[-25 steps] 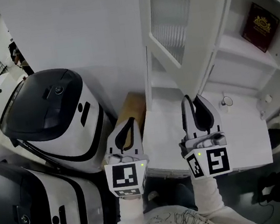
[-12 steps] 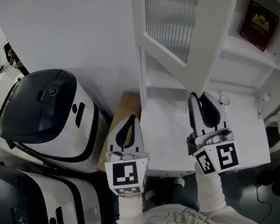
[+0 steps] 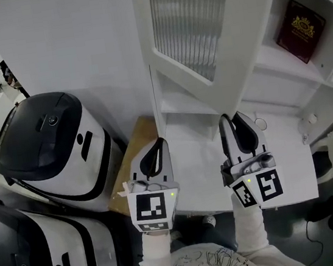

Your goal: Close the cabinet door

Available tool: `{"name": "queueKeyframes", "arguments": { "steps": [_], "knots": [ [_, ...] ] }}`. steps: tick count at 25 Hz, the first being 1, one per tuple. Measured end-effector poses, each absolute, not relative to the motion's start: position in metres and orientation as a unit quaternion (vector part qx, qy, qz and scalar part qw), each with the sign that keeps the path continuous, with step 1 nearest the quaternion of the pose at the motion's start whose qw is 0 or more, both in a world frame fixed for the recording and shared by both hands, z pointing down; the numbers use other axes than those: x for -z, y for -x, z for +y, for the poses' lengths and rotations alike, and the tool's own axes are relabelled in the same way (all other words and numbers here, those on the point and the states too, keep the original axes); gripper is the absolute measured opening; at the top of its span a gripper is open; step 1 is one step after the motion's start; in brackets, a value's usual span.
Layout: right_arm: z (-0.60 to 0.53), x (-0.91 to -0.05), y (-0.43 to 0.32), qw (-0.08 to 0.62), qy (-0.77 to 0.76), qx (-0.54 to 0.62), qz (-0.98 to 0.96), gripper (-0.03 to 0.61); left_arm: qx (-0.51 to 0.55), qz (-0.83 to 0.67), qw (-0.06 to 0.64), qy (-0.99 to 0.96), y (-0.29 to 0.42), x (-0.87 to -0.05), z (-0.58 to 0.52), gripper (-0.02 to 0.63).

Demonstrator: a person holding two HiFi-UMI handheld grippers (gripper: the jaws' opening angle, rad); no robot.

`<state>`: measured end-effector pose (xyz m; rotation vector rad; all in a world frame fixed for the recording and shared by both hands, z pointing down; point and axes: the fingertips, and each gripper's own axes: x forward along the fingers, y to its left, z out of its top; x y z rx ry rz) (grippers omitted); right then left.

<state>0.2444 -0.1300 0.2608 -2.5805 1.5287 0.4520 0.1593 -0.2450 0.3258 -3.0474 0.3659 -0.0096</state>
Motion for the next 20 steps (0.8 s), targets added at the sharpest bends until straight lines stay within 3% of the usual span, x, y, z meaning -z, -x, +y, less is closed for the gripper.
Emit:
{"name": "queueKeyframes", "arguments": {
  "steps": [20],
  "knots": [
    [-0.119, -0.261, -0.304, 0.057, 0.816, -0.149, 0.555, 0.080, 0.004, 0.127, 0.035, 0.991, -0.233, -0.326, -0.222, 0.005]
  ]
}}
